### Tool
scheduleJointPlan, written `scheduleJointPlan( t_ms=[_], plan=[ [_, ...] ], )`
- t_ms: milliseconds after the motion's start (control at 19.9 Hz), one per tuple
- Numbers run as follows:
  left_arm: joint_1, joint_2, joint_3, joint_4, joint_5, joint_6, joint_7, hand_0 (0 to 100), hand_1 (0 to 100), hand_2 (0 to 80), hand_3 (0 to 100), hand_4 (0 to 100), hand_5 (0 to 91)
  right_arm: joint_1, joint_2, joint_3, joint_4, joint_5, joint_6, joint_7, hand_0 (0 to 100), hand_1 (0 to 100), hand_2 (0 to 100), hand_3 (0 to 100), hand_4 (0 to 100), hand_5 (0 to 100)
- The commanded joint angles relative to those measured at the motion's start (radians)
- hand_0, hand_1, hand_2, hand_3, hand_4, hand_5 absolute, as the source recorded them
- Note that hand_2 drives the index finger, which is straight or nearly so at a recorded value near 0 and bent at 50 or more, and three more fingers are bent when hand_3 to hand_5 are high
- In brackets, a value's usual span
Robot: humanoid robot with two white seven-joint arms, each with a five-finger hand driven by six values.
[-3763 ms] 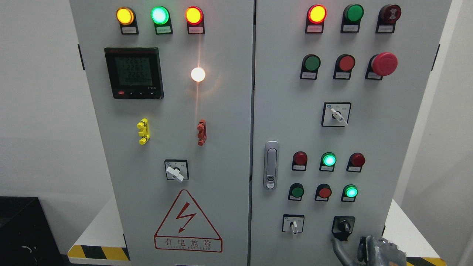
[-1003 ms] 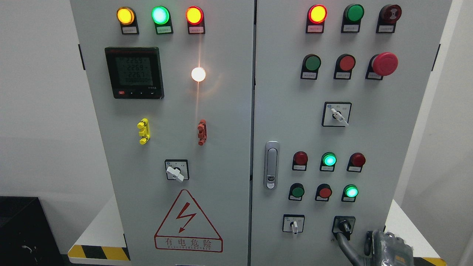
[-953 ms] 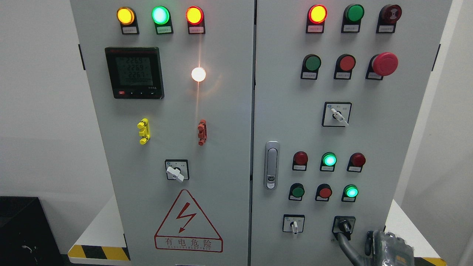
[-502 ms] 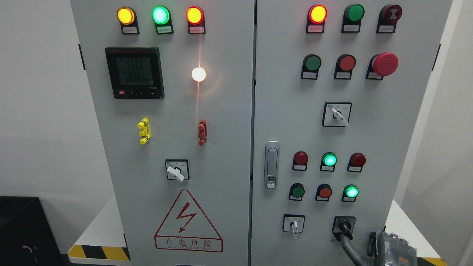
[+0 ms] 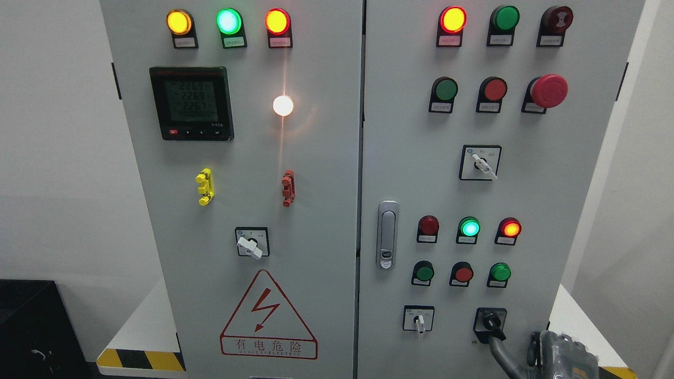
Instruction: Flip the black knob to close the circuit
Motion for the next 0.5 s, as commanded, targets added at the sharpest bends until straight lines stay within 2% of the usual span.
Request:
scheduleJointPlan(
  t_ms=[0,452],
  plan=[
    [0.023,0.0,0.0,-0.031,-0.001,0.001,-0.001,12,56,0.0,0,0,0.0,-0.003,-0.001,-0.012,-0.005,-0.005,-0.005,-0.011,0,3,90,100,93,100],
    [0.023,0.001,0.0,-0.031,-0.001,0.001,-0.001,12,56,0.0,0,0,0.0,-0.014,-0.001,-0.011,-0.007,-0.025,-0.009,-0.017,0,3,90,100,93,100]
  ],
)
